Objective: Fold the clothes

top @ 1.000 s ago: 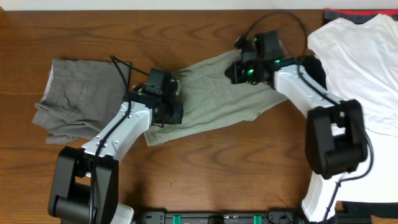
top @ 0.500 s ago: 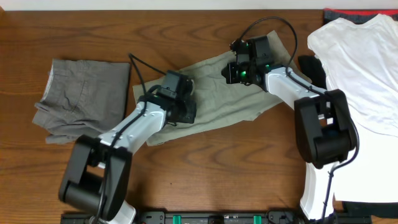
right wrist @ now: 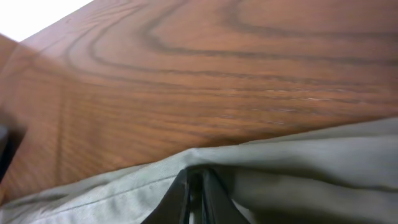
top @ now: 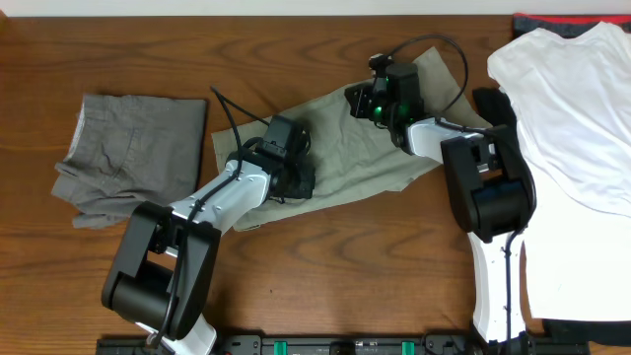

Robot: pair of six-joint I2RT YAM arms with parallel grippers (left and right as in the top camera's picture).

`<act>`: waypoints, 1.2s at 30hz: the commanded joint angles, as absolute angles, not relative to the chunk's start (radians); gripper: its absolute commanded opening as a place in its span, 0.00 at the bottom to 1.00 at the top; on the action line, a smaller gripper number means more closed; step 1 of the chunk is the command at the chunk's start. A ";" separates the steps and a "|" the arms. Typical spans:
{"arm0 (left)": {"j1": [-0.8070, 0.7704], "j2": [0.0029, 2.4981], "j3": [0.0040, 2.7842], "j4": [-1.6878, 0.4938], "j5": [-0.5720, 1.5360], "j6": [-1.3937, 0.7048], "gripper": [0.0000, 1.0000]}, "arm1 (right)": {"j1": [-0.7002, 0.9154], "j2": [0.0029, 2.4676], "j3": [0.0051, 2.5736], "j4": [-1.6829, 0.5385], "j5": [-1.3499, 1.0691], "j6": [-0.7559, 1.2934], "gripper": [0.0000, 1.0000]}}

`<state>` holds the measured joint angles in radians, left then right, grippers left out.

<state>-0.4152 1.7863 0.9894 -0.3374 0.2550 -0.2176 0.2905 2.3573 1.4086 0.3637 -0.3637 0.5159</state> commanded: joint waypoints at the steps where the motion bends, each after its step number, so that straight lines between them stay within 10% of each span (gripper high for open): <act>1: -0.418 1.796 0.983 -0.342 0.243 -0.231 0.06 | 0.292 2.375 1.412 0.336 -0.242 0.552 0.08; 7: -0.416 1.796 0.984 -0.323 0.242 -0.231 0.11 | 0.241 2.374 1.413 0.247 -0.201 0.486 0.09; 19: -0.416 1.771 1.095 -0.293 0.244 -0.234 0.22 | 0.043 2.150 1.415 0.226 -0.931 0.393 0.18; 36: -0.369 1.937 1.121 -0.155 -0.017 -0.303 0.06 | 0.212 2.091 1.412 -0.627 -0.276 0.313 0.09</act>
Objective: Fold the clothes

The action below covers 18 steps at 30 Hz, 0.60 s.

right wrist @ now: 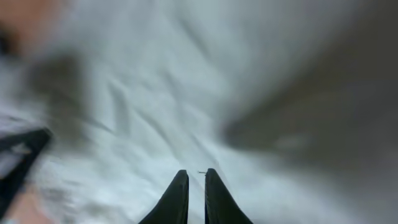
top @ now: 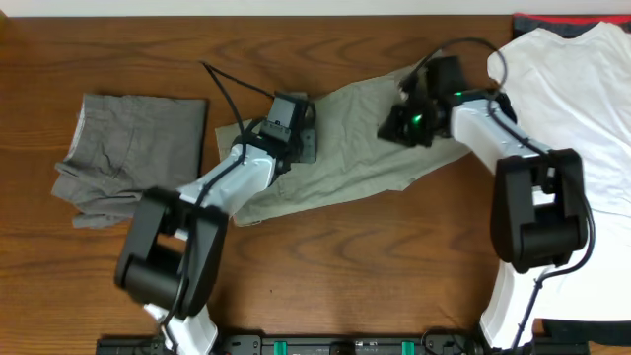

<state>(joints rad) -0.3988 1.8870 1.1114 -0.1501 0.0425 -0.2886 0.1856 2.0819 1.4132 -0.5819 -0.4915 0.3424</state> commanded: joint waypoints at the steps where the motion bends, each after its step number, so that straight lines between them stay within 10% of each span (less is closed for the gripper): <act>1: -0.361 1.947 1.121 -0.159 -0.017 -0.308 0.06 | 0.215 2.091 1.412 -0.652 -0.243 0.313 0.09; 9: -0.270 1.979 1.121 -0.232 -0.062 -0.309 0.06 | 0.194 2.117 1.392 -0.893 0.276 0.377 0.12; 18: -0.203 1.971 1.124 -0.281 -0.052 -0.303 0.13 | 0.138 2.125 1.297 -0.918 0.229 0.405 0.09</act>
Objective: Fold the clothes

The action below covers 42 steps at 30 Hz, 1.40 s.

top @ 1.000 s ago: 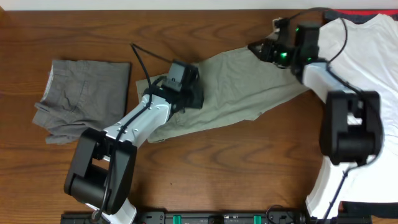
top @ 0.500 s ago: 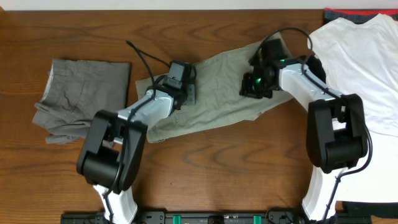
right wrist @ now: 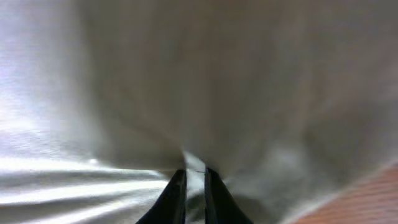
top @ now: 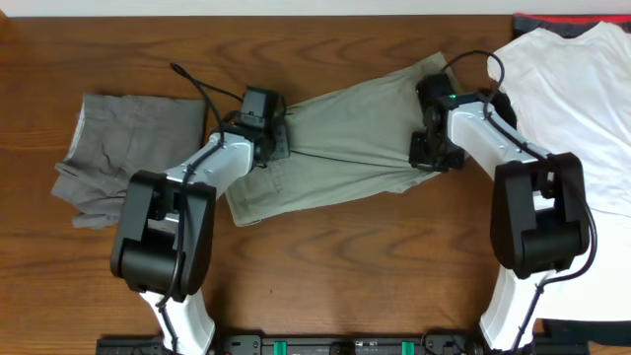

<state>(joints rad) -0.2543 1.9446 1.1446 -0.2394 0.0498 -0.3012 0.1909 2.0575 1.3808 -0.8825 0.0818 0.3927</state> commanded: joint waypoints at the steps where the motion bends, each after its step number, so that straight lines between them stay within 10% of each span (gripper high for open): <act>1: -0.203 1.963 1.127 -0.289 -0.033 -0.292 0.15 | 0.139 2.124 1.298 -0.919 0.199 0.380 0.08; 11: -0.217 1.731 1.142 -0.527 0.197 -0.273 0.22 | 0.139 1.914 1.303 -0.880 -0.257 0.162 0.08; 42: -0.207 1.721 0.833 -0.612 0.073 -0.328 0.06 | 0.112 2.173 1.287 -0.047 -0.071 0.257 0.11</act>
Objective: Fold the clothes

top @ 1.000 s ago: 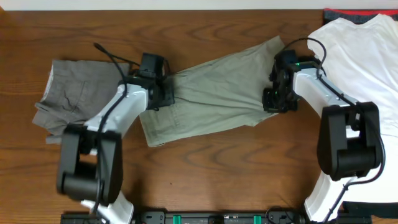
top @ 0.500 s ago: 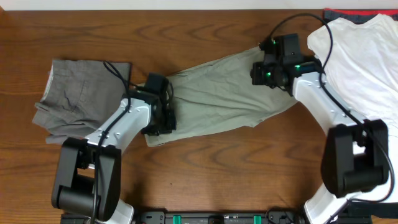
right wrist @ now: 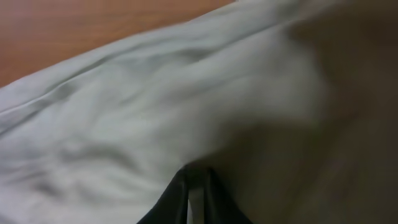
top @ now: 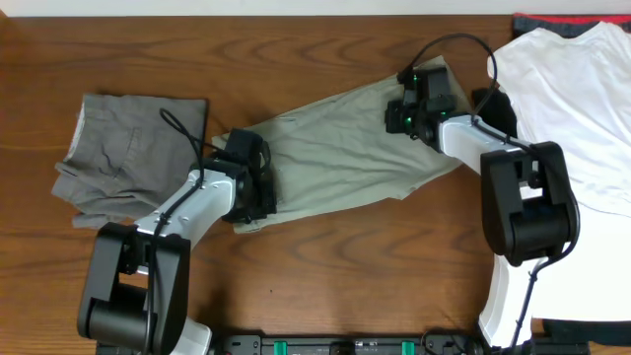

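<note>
An olive garment [top: 340,148] lies slantwise across the middle of the table, from near left to far right. My left gripper [top: 252,197] rests on its near left end, with the fingers hidden under the wrist. At the far right end, my right gripper [top: 412,110] is on the cloth. In the right wrist view its fingers [right wrist: 180,193] stand nearly together with a pinch of the olive garment [right wrist: 124,124] between them. A folded grey pair of shorts [top: 128,148] lies at the left.
A white T-shirt [top: 572,108] is spread at the right edge, and a red and dark garment [top: 552,20] shows behind it. A dark item [top: 490,102] lies between the T-shirt and the olive garment. Bare wood [top: 345,276] runs along the front.
My left gripper has come from the garment's far left edge to its near left end. My right gripper has gone from the near right edge up to the far right end.
First the olive garment lay rumpled, with both grippers on it near the middle. Then the grippers stood farther apart. At the last earlier moment the garment lay stretched long between them. Now it lies flatter, on the same slant, with a gripper at each end.
</note>
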Robot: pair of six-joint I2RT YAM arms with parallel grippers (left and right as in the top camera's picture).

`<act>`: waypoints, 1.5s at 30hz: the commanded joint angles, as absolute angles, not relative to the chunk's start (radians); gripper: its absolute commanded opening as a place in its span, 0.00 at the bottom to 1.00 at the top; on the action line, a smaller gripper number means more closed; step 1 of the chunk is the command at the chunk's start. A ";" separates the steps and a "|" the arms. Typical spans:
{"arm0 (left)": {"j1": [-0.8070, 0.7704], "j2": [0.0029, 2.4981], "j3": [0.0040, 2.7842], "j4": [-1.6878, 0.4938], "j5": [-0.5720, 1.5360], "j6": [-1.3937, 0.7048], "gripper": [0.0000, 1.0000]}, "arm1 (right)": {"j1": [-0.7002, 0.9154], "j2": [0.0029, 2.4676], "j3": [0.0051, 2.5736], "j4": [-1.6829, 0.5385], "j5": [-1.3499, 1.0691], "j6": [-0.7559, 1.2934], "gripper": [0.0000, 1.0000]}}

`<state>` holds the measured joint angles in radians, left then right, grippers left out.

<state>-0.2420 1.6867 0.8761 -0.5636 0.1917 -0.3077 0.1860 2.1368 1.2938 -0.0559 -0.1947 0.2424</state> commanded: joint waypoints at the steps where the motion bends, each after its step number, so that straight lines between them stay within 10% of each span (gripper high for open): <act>1: -0.199 1.721 0.831 -0.616 0.061 -0.328 0.06 | 0.090 2.173 1.289 -0.038 -0.072 0.258 0.11; 25: -0.170 1.546 1.039 -0.746 0.168 -0.251 0.11 | -0.115 1.852 1.289 -0.346 -0.393 0.194 0.10; 45: -0.325 1.827 1.046 -0.093 0.194 -0.105 0.06 | 0.154 1.871 1.197 -0.672 -0.387 0.132 0.11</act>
<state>-0.3336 1.8095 1.0420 -0.1200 0.2440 -0.1509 0.1246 1.8709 1.2030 -0.6731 -0.3859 0.1680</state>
